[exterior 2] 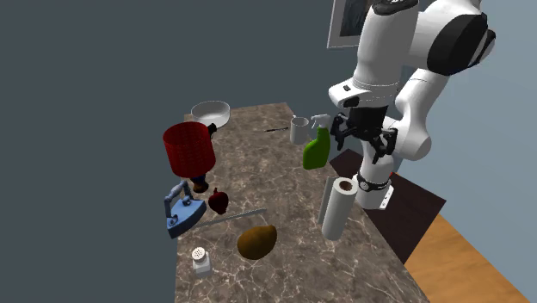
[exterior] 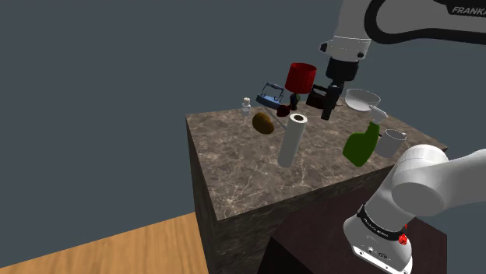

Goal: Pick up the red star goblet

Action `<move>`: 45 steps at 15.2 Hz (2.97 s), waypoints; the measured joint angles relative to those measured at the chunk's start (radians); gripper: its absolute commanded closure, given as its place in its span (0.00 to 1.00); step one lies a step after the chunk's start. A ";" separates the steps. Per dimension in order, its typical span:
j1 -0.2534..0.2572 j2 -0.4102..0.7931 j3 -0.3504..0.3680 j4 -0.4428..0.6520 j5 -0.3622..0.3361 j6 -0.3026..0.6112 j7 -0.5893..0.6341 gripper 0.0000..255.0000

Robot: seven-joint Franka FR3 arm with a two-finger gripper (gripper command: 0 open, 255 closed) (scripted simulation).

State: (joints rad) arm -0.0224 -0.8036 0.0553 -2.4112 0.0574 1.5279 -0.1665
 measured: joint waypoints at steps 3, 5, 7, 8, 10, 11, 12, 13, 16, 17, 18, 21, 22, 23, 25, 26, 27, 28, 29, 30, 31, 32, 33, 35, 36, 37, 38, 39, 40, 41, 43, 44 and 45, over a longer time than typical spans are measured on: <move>-0.008 0.030 -0.018 0.018 -0.014 0.013 -0.020 0.00; -0.022 0.077 -0.049 0.042 -0.037 0.038 -0.055 0.00; -0.034 0.131 -0.080 0.069 -0.057 0.068 -0.090 0.00; -0.040 0.167 -0.094 0.095 -0.066 0.080 -0.107 0.00; -0.052 0.221 -0.126 0.144 -0.082 0.088 -0.144 0.00; -0.057 0.249 -0.143 0.163 -0.090 0.099 -0.165 0.00; -0.061 0.279 -0.156 0.191 -0.095 0.102 -0.181 0.00; -0.065 0.315 -0.170 0.218 -0.099 0.114 -0.198 0.00; -0.076 0.410 -0.210 0.301 -0.104 0.130 -0.249 0.00; -0.081 0.434 -0.224 0.325 -0.106 0.132 -0.269 0.00; -0.084 0.470 -0.237 0.357 -0.104 0.138 -0.287 0.00; -0.096 0.579 -0.275 0.467 -0.094 0.140 -0.343 0.00; -0.100 0.613 -0.287 0.507 -0.088 0.135 -0.362 0.00; -0.106 0.646 -0.299 0.538 -0.082 0.137 -0.381 0.00; -0.115 0.724 -0.318 0.626 -0.064 0.127 -0.415 0.00; -0.125 0.763 -0.332 0.671 -0.055 0.121 -0.440 0.00; -0.132 0.801 -0.340 0.711 -0.044 0.120 -0.457 0.00; -0.140 0.837 -0.349 0.751 -0.033 0.114 -0.475 0.00; -0.149 0.871 -0.356 0.794 -0.023 0.104 -0.491 0.00; -0.159 0.914 -0.363 0.842 -0.008 0.099 -0.509 0.00; -0.172 0.957 -0.370 0.895 0.006 0.086 -0.528 0.00; -0.183 1.012 -0.373 0.971 0.024 0.064 -0.538 0.00; -0.197 1.051 -0.377 1.019 0.038 0.054 -0.553 0.00; -0.230 1.142 -0.383 1.146 0.068 0.014 -0.581 0.00; -0.236 1.157 -0.383 1.161 0.073 0.014 -0.586 0.00; -0.237 1.161 -0.383 1.158 0.074 0.021 -0.589 0.00; -0.236 1.161 -0.383 1.147 0.074 0.032 -0.589 0.00; -0.235 1.159 -0.382 1.128 0.074 0.048 -0.590 0.00; -0.235 1.159 -0.383 1.115 0.074 0.062 -0.592 0.00; -0.234 1.158 -0.382 1.102 0.074 0.074 -0.593 0.00; -0.233 1.157 -0.383 1.077 0.074 0.097 -0.595 0.00; -0.232 1.155 -0.382 1.070 0.073 0.103 -0.595 1.00; -0.232 1.155 -0.382 1.066 0.073 0.106 -0.595 1.00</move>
State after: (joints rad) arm -0.2544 0.3510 -0.3271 -1.3447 0.1304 1.6341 -0.7619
